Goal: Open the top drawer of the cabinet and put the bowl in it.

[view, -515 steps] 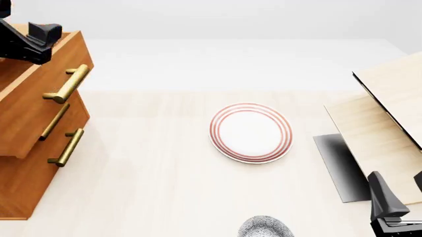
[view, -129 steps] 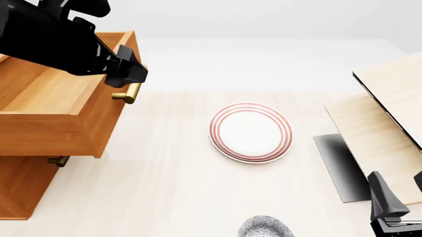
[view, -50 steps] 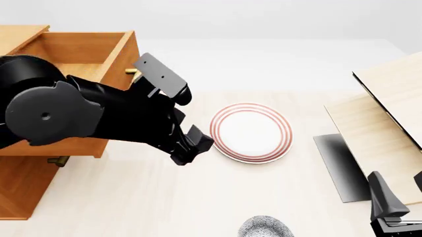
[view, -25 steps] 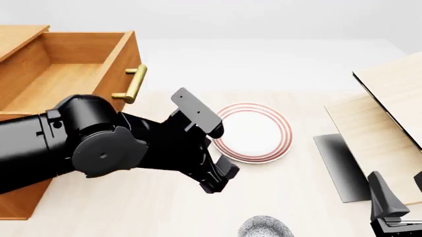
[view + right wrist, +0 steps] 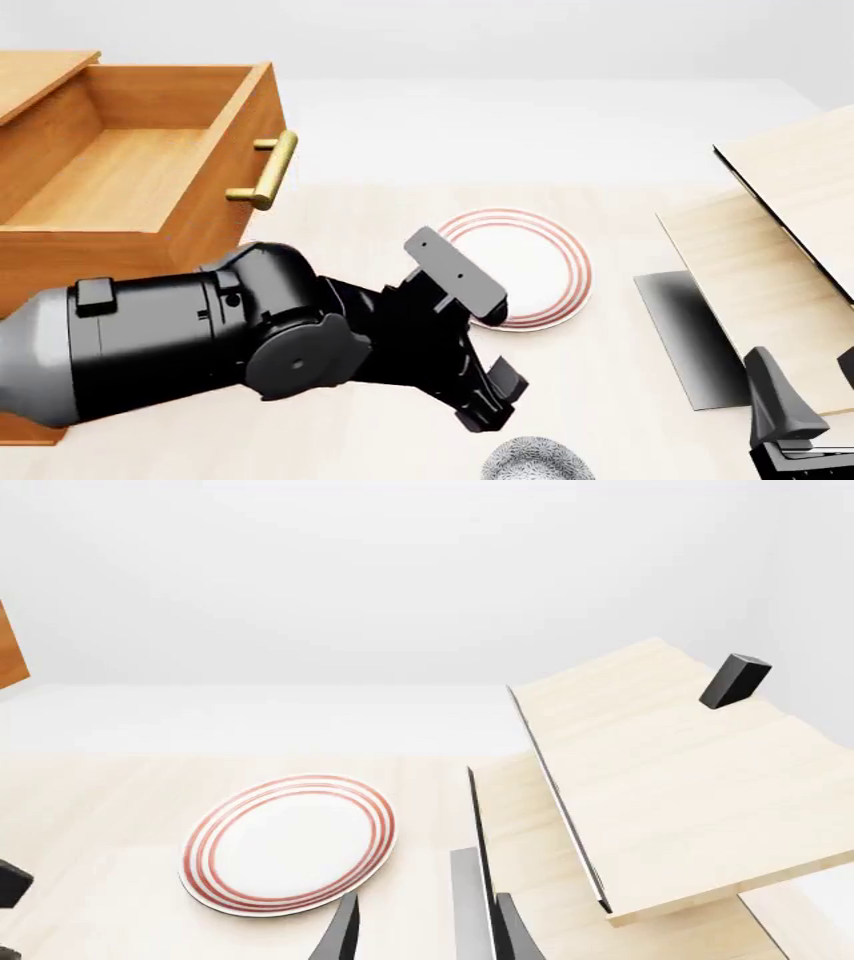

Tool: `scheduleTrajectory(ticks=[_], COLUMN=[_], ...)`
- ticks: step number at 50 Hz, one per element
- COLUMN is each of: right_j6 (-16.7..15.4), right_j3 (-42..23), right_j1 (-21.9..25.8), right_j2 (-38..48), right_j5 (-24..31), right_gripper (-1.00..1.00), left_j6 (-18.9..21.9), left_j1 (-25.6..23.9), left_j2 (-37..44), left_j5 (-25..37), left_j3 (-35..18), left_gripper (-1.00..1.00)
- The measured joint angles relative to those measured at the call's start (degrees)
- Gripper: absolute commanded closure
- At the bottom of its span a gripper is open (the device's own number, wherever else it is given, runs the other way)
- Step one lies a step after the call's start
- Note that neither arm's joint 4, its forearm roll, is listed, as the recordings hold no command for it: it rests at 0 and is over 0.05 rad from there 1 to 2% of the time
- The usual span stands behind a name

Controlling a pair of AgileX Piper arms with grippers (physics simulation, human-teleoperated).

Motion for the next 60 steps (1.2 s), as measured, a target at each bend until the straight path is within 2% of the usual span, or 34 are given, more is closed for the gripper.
scheduleTrajectory(ticks=[24, 60], right_j6=[-0.01, -0.01], right_j3=[0.0, 0.0], right_j1=[0.0, 0.0], right_j2=[-0.01, -0.01], right_j5=[0.0, 0.0], right_gripper=[-1.0, -1.0], left_j6=[-3.9, -7.6], left_j1=[-3.96, -5.7], left_j2=[7.79, 13.49], left_j5=[-4.07, -10.0], left_j3=[-1.06, 1.03], left_gripper=[-1.0, -1.0])
